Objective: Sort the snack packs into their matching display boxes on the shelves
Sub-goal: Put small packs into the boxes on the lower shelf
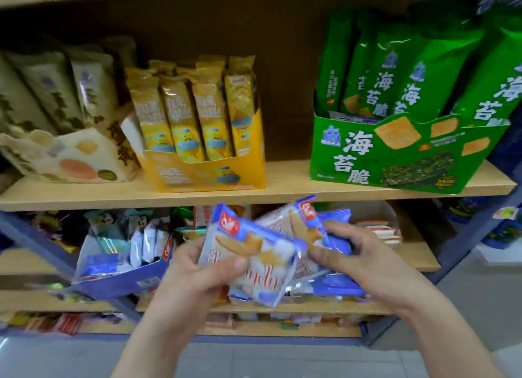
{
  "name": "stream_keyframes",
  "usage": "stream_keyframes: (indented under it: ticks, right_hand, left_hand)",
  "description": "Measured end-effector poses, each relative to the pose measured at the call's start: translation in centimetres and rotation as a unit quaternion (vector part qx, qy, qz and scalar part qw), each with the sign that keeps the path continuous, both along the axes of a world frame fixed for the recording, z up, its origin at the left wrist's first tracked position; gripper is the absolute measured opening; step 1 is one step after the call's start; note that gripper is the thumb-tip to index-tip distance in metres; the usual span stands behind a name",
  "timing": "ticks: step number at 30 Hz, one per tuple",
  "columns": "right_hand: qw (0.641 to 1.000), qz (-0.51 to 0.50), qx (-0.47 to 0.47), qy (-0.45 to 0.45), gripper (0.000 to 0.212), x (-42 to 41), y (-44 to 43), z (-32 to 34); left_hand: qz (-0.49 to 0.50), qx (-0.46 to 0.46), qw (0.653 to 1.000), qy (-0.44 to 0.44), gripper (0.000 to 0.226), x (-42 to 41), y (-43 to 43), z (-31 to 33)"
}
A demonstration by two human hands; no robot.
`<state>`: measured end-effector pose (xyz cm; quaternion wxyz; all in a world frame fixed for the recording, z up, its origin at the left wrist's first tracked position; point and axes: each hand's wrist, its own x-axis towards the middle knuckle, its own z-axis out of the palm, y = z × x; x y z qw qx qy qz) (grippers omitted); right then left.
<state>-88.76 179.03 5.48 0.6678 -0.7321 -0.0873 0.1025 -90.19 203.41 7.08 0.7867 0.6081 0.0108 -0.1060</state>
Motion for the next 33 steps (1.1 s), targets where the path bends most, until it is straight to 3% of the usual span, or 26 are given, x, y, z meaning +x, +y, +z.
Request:
stream_keyframes:
  ticks: [2, 4, 6, 8, 12, 15, 16, 17, 20, 23, 26, 29, 33]
  right_hand:
    - [0.998, 0.020, -0.056, -0.018, 0.023, 0.3, 2.5, 0.7]
    - [0.995, 0.047, -0.082, -0.027, 0.018, 0.7, 5.3, 1.6]
    - [0.988, 0.085, -0.118, -0.048, 0.017, 0.9, 8.0, 2.3]
    - [0.986, 0.091, -0.126, -0.053, 0.023, 0.9, 10.3, 2.9]
    - [0.997, 0.035, -0.058, -0.042, 0.029, 0.9, 12.6, 3.2]
    - [0.997, -0.035, -0.012, -0.074, 0.060, 0.7, 13.2, 3.3]
    - [0.995, -0.058, 0.012, -0.078, 0.062, 0.7, 13.3, 3.2]
    - [0.993, -0.079, 0.019, -0.090, 0.057, 0.6, 13.5, 3.1]
    - [0.982, -0.081, -0.094, -0.145, 0.031, 1.1, 14.9, 1.6]
    - [0.988, -0.042, -0.109, -0.103, 0.012, 1.8, 17.3, 0.5]
    - [0.994, 0.093, -0.051, -0.012, 0.052, 2.3, 19.2, -0.7]
    - [0.981, 0.190, -0.038, 0.031, 0.038, 2.9, 20.6, -1.2]
    - [0.983, 0.170, -0.019, 0.065, 0.064, 4.2, 22.1, -3.0]
  left_hand:
    - [-0.088, 0.064, 0.994, -0.024, 0.078, 0.4, 3.7, 0.8]
    - [-0.156, 0.121, 0.978, -0.067, 0.068, 1.2, 5.8, 1.6]
    - [-0.188, 0.123, 0.971, -0.085, 0.052, 1.6, 7.0, 2.0]
    - [-0.175, 0.102, 0.975, -0.087, 0.046, 1.6, 8.6, 1.6]
    - [-0.084, 0.043, 0.994, -0.063, 0.064, 1.5, 12.2, 0.4]
    - [-0.035, -0.010, 0.999, -0.032, 0.072, 1.6, 14.8, -0.8]
    - [-0.032, -0.026, 0.999, -0.020, 0.072, 1.4, 15.4, -1.1]
    - [-0.035, -0.039, 0.999, -0.006, 0.071, 1.1, 15.8, -1.4]
    - [-0.052, -0.047, 0.998, 0.006, 0.072, 0.3, 15.9, -2.0]
    - [-0.046, 0.001, 0.999, 0.008, 0.077, 0.5, 15.9, -3.0]
    - [-0.054, 0.032, 0.998, 0.020, 0.078, 1.2, 16.5, -3.4]
    - [-0.054, 0.082, 0.995, 0.013, 0.069, 1.8, 17.0, -3.6]
    - [-0.030, 0.137, 0.990, -0.009, 0.057, 2.8, 17.9, -4.8]
